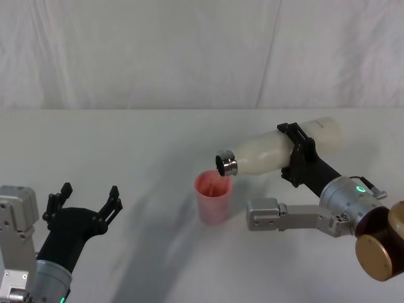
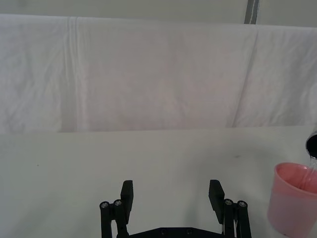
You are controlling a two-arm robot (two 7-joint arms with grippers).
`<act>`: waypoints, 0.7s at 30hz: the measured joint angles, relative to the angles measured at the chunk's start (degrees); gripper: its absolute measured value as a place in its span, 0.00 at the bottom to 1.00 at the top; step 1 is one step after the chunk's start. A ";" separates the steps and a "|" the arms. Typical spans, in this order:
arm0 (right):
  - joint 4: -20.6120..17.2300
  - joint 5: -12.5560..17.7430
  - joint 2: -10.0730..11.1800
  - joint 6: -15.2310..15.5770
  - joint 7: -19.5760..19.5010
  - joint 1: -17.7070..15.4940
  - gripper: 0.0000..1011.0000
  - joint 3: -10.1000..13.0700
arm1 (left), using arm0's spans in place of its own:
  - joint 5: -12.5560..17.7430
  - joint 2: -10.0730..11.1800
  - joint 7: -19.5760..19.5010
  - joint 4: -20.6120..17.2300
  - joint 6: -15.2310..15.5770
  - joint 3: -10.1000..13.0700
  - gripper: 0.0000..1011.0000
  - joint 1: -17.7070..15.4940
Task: Grasp the thermos with one hand and pour water into the cup lid.
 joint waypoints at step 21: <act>-0.63 0.10 0.62 -0.17 0.59 0.48 0.94 0.19 | 0.00 0.00 0.00 0.00 0.00 0.00 0.99 0.00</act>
